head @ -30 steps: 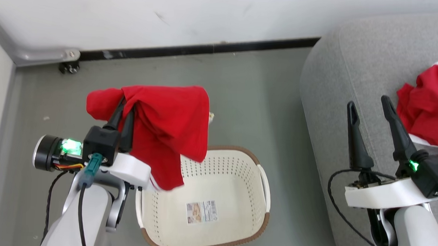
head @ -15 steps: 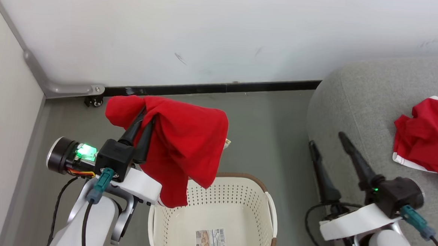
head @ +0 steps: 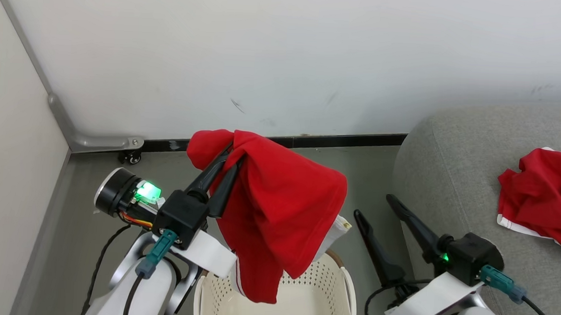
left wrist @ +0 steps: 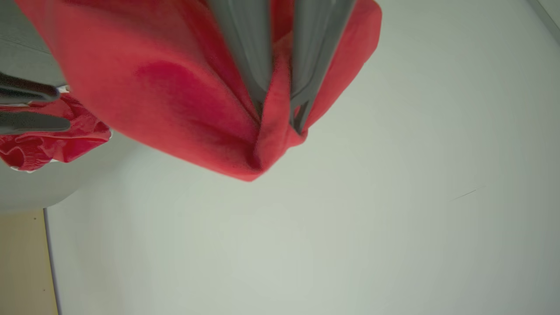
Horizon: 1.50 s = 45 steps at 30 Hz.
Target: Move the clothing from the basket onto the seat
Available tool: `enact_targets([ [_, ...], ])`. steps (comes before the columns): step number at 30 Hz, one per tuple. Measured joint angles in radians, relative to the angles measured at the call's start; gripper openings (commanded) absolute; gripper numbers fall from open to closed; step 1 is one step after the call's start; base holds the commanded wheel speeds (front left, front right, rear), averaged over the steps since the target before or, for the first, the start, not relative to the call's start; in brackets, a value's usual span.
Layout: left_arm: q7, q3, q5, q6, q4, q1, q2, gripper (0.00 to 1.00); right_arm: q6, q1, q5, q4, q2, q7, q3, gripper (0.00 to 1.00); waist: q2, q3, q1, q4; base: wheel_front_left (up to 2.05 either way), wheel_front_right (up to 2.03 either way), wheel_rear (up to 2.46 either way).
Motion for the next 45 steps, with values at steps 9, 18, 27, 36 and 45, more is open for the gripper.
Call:
enact_targets([
  [9,-0.007,-0.026,0.007,-0.014,-0.026,0.024,0.002,0.00,0.000,-0.014,0.150,-0.075,0.005,0.014,0.036,1.00,0.0000,-0.020,0.0000,-0.001,0.00,0.00,0.00],
  [18,-0.007,-0.063,0.015,-0.055,-0.094,0.024,0.006,0.00,0.000,-0.029,0.245,-0.060,-0.044,0.106,0.120,1.00,0.0000,-0.014,-0.0001,0.005,0.00,0.00,0.00],
  [27,-0.007,-0.083,0.016,-0.067,-0.143,0.023,0.002,0.00,0.000,-0.032,0.366,-0.056,-0.064,0.170,0.171,1.00,0.0000,-0.003,0.0000,0.011,0.00,0.00,0.00],
  [36,-0.007,-0.109,0.016,-0.083,-0.177,0.023,-0.003,0.00,0.000,-0.132,0.374,-0.043,-0.123,0.222,0.262,1.00,0.0000,0.006,0.0000,0.012,0.00,0.00,0.00],
  [45,-0.007,-0.122,-0.006,-0.093,-0.180,0.023,-0.017,0.00,0.000,-0.201,0.359,-0.024,-0.130,0.225,0.368,0.40,0.0000,0.015,-0.0001,0.019,0.00,0.00,0.00],
])
